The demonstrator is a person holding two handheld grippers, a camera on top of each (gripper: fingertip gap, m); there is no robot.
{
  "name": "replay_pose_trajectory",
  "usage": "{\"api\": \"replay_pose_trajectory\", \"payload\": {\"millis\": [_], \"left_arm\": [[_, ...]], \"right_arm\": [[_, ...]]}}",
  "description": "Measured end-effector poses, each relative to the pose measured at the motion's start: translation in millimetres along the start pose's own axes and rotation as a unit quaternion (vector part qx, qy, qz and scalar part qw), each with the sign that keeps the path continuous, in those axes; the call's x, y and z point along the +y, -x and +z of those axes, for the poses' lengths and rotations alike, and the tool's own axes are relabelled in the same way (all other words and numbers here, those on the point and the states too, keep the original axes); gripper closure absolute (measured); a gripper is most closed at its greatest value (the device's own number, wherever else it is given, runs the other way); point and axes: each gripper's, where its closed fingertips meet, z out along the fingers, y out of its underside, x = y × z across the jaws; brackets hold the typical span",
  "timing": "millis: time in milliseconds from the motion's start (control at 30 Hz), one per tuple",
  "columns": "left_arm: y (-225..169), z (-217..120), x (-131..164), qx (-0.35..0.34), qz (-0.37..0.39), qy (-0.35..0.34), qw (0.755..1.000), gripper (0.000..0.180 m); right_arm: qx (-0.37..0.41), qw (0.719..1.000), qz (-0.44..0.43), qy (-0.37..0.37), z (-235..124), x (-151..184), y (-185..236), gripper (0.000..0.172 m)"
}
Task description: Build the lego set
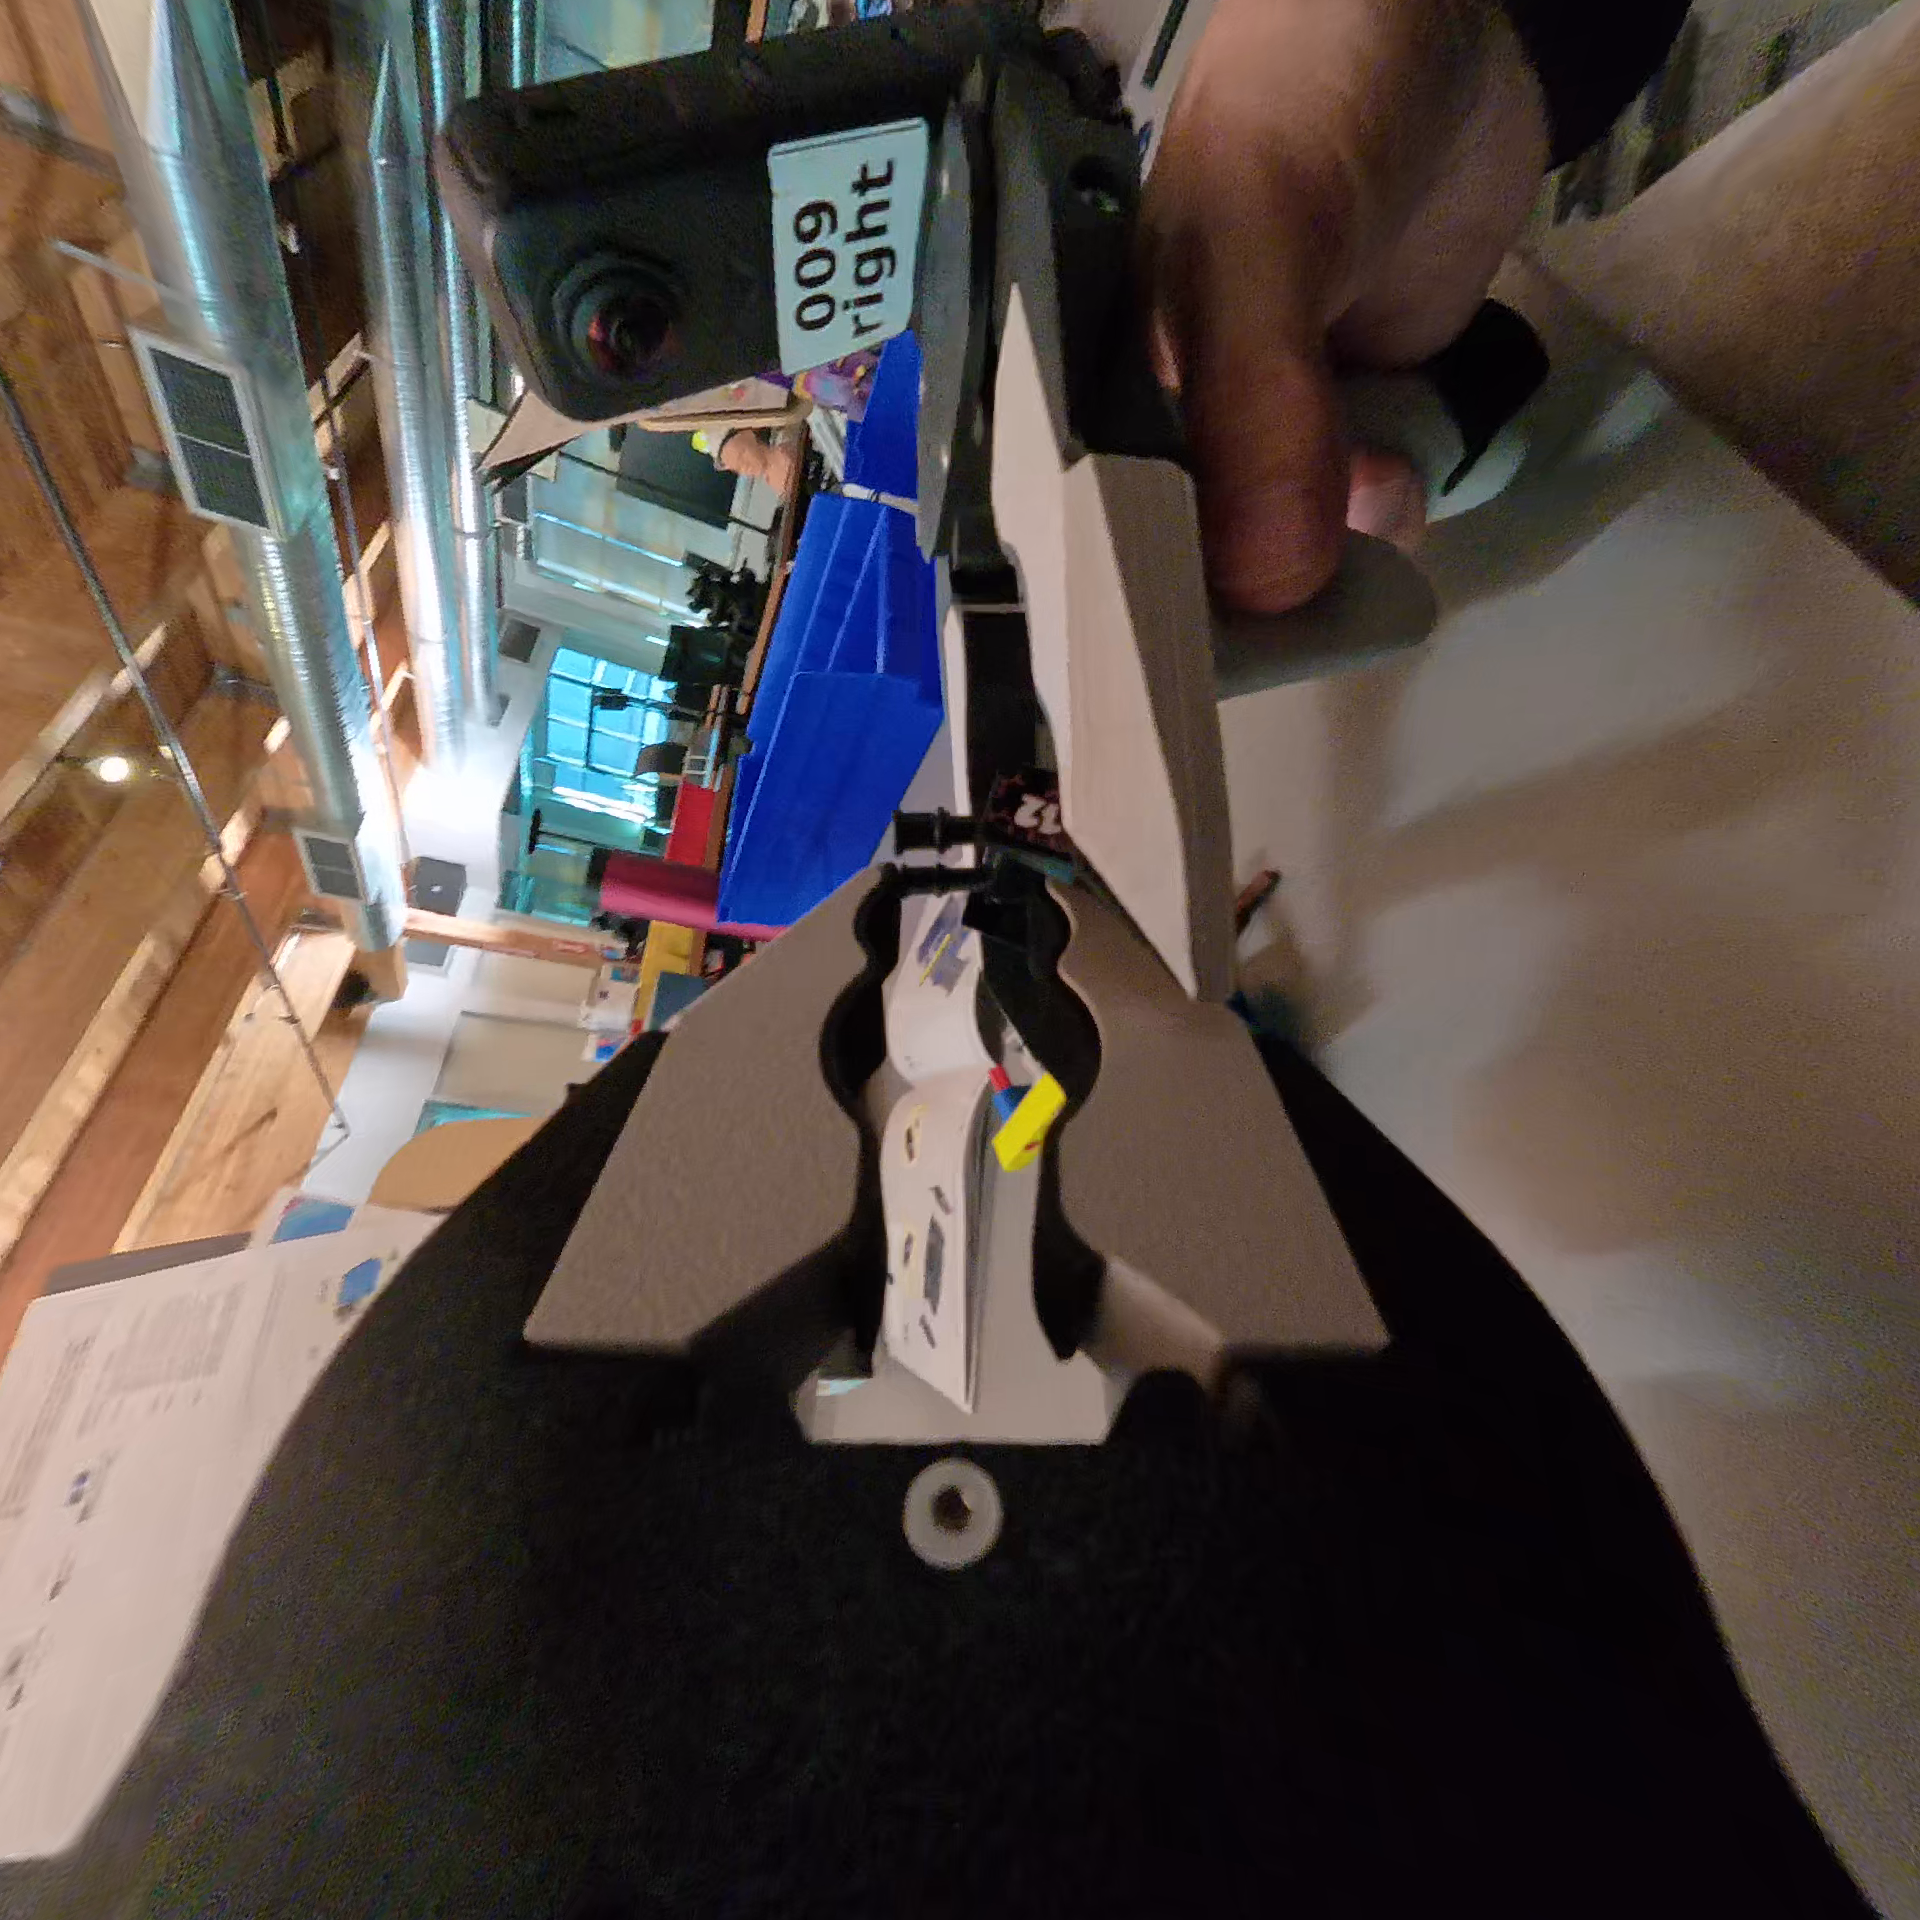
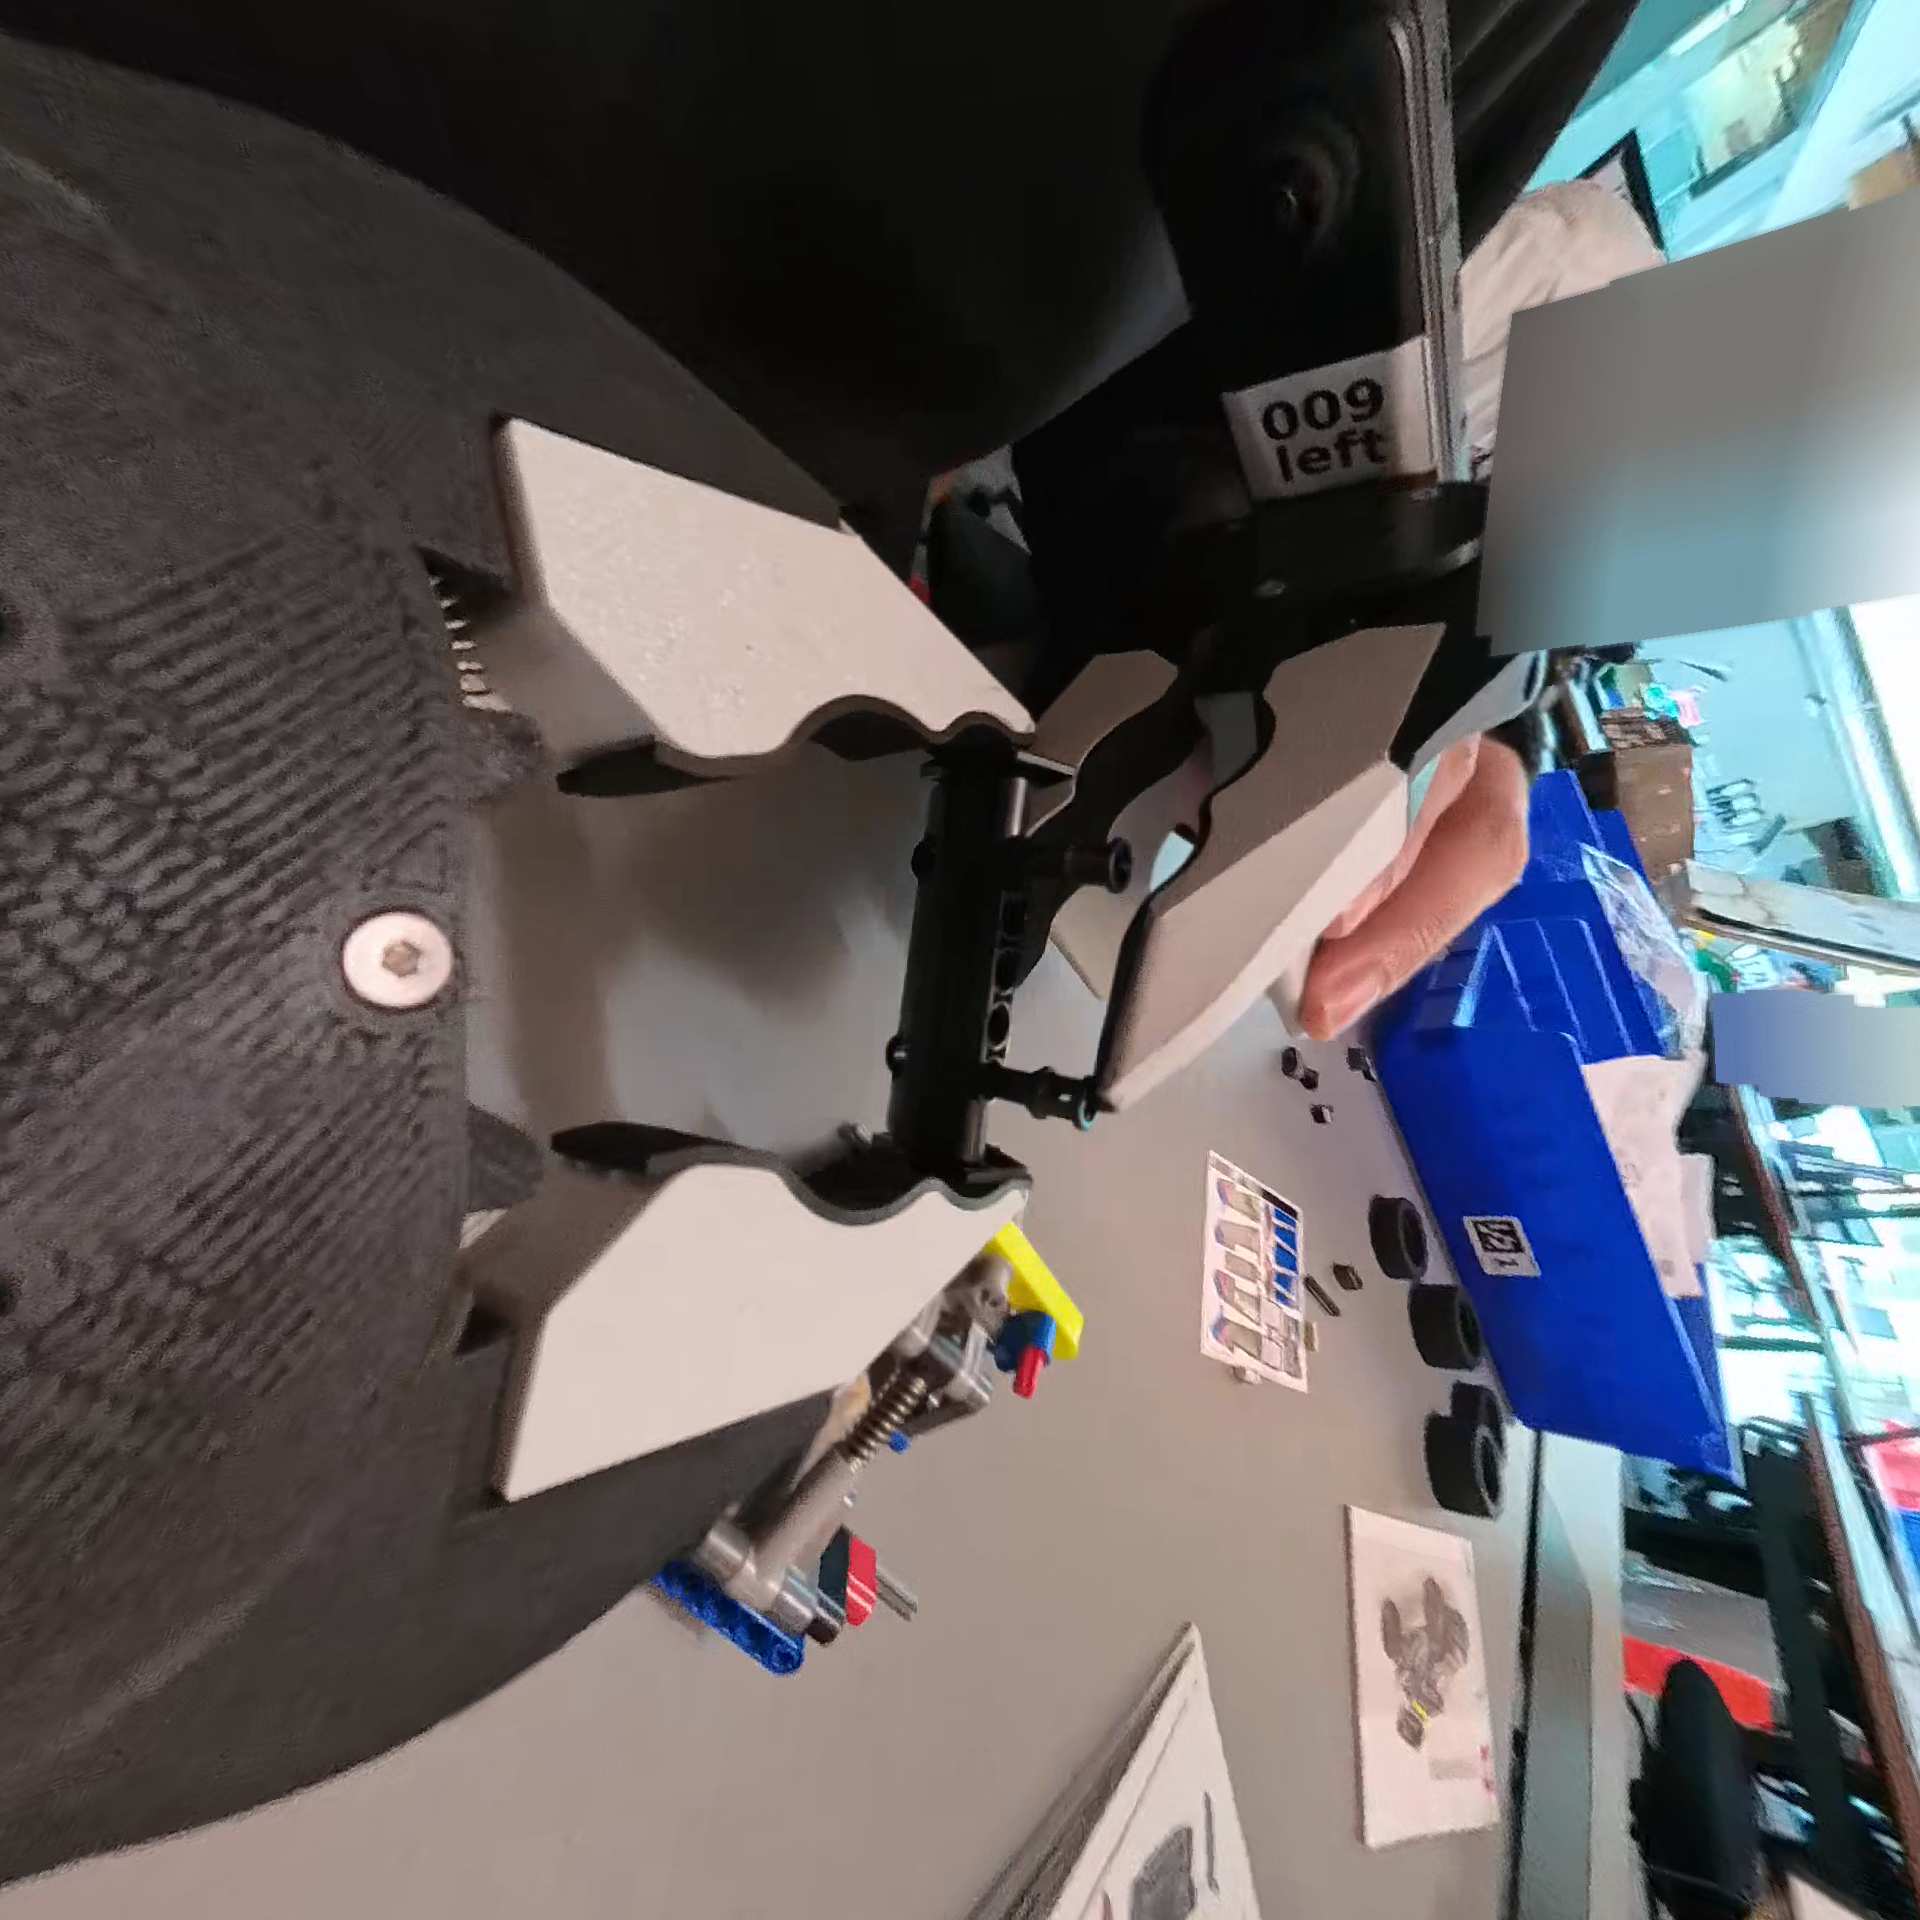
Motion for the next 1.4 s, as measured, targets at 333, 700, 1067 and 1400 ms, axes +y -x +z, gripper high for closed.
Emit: {"api": "replay_pose_trajectory", "payload": {"millis": [333, 700, 1067, 1400], "left_arm": [[-13.4, -2.7, -4.1, 0.063, 0.000, -0.020, 0.998, 0.160], [13.4, -13.5, 0.2, 0.192, -0.565, -0.039, 0.801, 0.124], [-19.4, -15.3, -36.5, 0.387, -0.743, -0.088, 0.540, 0.115], [-15.8, -10.3, -42.5, 0.363, -0.719, -0.129, 0.579, 0.136]], "right_arm": [[-0.047, 0.998, 0.033, 0.024, 0.7, 10.6, 16.0, 0.095], [0.114, 0.969, -0.220, -0.006, -22.5, -4.7, -15.6, 0.095], [0.174, 0.854, -0.487, 0.060, 5.8, -6.5, -1.0, 0.095], [0.209, 0.813, -0.539, 0.070, 5.8, -7.4, -2.7, 0.094]]}}
